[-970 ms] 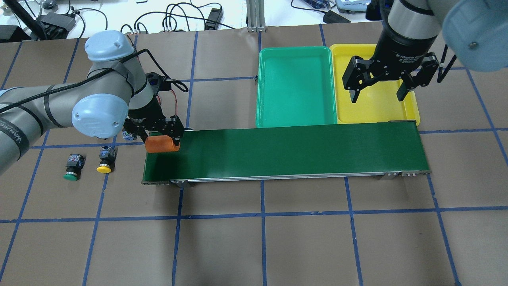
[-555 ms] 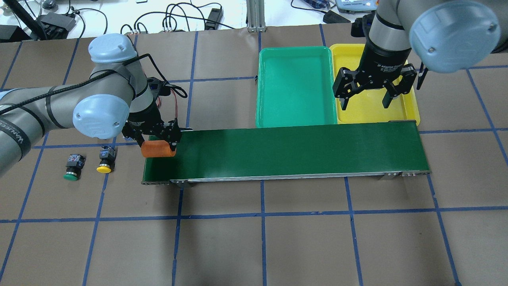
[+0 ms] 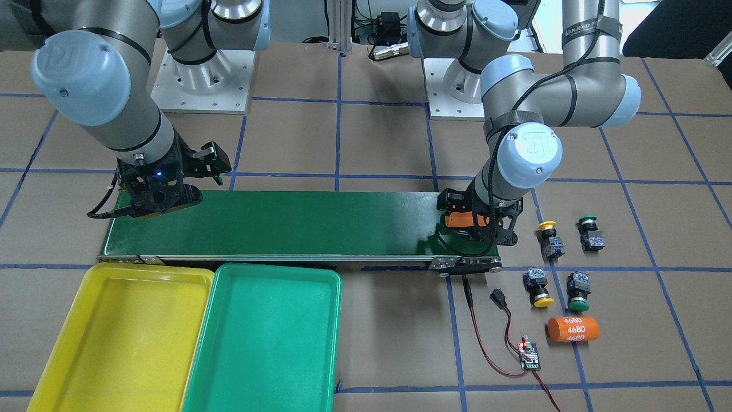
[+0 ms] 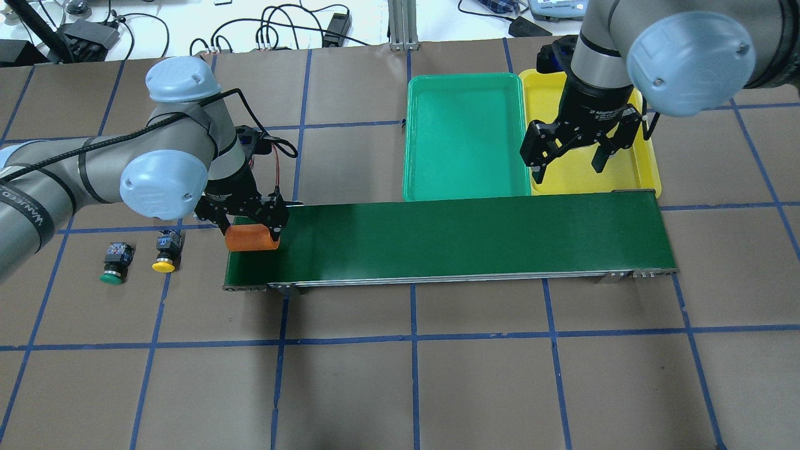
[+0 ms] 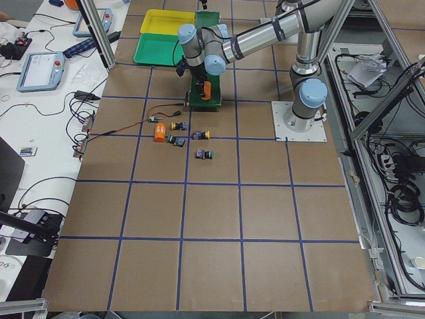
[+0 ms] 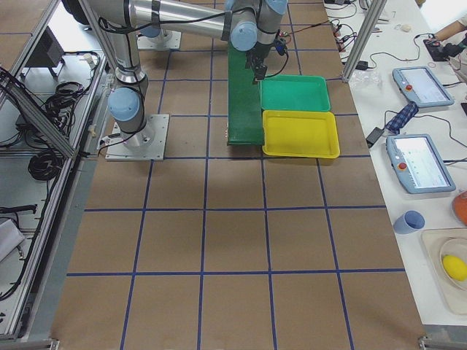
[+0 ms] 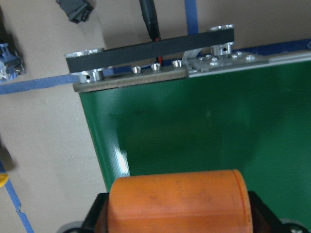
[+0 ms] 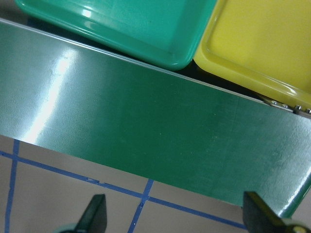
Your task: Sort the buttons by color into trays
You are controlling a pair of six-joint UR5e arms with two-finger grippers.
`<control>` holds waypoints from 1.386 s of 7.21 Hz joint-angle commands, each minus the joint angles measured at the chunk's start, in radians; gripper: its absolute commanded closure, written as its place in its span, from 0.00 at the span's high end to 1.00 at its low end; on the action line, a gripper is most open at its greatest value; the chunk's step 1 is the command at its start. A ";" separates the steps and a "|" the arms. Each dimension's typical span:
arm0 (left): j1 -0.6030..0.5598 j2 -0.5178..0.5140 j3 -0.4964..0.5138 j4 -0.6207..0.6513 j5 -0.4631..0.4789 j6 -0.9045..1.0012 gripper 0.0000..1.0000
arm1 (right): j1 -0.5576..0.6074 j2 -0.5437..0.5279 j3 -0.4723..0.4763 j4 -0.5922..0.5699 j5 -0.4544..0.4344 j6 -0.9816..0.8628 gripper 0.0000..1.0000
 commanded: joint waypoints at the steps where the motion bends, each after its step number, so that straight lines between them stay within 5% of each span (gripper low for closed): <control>1: -0.004 0.034 0.005 -0.006 -0.002 0.000 1.00 | -0.015 -0.022 0.099 -0.144 -0.014 -0.275 1.00; 4: 0.019 0.117 0.141 -0.053 -0.039 0.015 1.00 | -0.142 -0.095 0.216 -0.208 0.001 -0.655 1.00; 6: 0.132 0.074 0.204 -0.035 -0.042 0.021 1.00 | -0.303 -0.108 0.259 -0.206 0.036 -0.897 1.00; 10: 0.219 -0.123 0.243 0.314 -0.044 0.176 1.00 | -0.439 -0.139 0.360 -0.243 0.131 -1.328 1.00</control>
